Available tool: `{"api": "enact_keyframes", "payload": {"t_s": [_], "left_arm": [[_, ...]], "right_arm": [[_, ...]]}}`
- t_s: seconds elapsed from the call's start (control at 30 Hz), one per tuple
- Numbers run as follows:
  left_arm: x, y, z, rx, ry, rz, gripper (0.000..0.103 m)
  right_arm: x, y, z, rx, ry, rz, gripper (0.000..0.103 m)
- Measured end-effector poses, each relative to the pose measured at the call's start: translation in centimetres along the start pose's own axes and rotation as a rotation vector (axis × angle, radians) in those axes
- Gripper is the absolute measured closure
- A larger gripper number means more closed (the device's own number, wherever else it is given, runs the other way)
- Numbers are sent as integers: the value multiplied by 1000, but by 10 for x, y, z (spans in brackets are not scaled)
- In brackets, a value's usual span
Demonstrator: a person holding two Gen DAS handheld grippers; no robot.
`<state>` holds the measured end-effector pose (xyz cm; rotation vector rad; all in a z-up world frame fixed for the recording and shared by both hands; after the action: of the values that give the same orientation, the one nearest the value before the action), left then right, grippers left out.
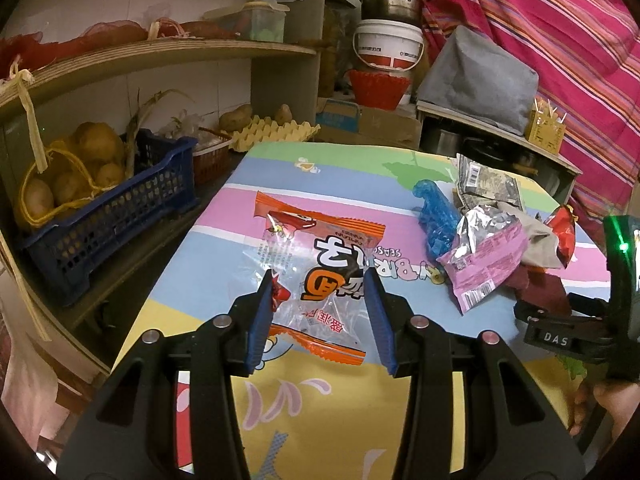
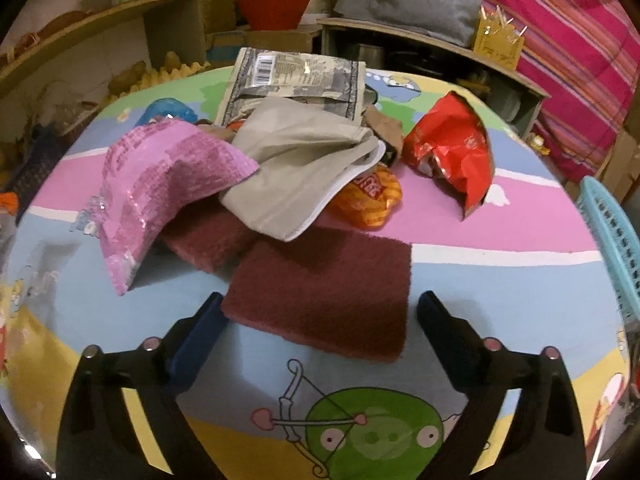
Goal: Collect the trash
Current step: 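Grasp the maroon scouring pad with the right tool and lift it, then carry both items over the blue basket and open both tools to drop them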
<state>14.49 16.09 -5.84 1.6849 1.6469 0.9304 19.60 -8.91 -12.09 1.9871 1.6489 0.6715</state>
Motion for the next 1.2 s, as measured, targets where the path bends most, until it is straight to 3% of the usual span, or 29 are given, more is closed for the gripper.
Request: {"api": "enact_keyframes", "payload": {"t_s": [0.27, 0.57, 0.8, 1.2], "left_arm": [[-3, 0, 0, 4, 5, -2, 60], [-28, 4, -11, -3, 22, 52, 60], [-60, 12, -22, -6, 11, 58, 60], [-122, 39, -34, -41, 6, 28, 60]], "right_arm": [[-8, 1, -4, -10, 3, -45, 17], [-59, 13, -31, -44, 10, -42, 17], [-96, 31, -59, -98, 123, -43, 17], [-162, 59, -89, -195, 195, -78, 17]]}}
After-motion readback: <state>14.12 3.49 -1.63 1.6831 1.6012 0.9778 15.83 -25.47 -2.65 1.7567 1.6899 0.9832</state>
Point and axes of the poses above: each gripper's, at about its wrist camera, not at the fingertips, and z roughly the way its jaws point, x to its left, y to its top, the point moved 4 cm from there along z, roughly the way its jaws point, and after that the axes turned 9 degrees about z, right-handed, at the moved point
